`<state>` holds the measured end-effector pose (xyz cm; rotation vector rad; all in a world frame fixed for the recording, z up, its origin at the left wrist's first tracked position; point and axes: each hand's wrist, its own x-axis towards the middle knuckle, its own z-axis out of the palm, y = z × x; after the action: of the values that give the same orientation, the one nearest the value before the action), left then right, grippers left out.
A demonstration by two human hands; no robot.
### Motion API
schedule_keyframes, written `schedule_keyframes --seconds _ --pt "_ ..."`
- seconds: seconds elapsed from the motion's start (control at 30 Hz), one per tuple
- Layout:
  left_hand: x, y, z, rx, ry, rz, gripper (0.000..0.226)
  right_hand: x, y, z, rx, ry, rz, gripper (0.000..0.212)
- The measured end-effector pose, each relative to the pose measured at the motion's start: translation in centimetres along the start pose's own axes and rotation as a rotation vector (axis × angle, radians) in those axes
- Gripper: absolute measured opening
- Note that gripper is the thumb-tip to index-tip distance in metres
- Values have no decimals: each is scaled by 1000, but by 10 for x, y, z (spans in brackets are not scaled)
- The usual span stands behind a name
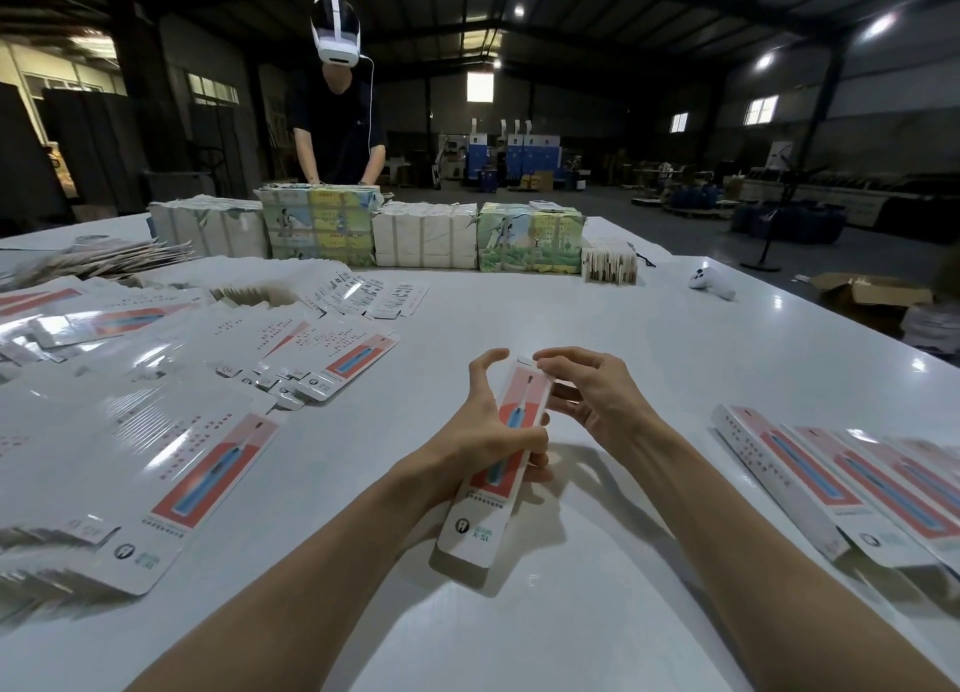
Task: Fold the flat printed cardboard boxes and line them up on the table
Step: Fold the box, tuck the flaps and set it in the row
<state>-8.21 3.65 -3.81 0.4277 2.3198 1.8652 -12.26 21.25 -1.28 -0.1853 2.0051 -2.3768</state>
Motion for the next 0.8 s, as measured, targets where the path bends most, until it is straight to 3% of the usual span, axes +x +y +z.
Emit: schedule_keyframes --seconds 0.13,0.53,0.7,0.8 --pt "2 -1 -1 23 2 18 107 0 0 -2 24 -27 3 14" --pt "1 -2 -4 2 56 4 88 -2 3 3 24 -141 -11 21" --pt "3 -3 -6 -82 102 -35 92 -2 10 10 -35 -58 -107 17" --pt "3 -4 -9 -122 108 -52 89 -4 12 9 -141 -109 -179 17"
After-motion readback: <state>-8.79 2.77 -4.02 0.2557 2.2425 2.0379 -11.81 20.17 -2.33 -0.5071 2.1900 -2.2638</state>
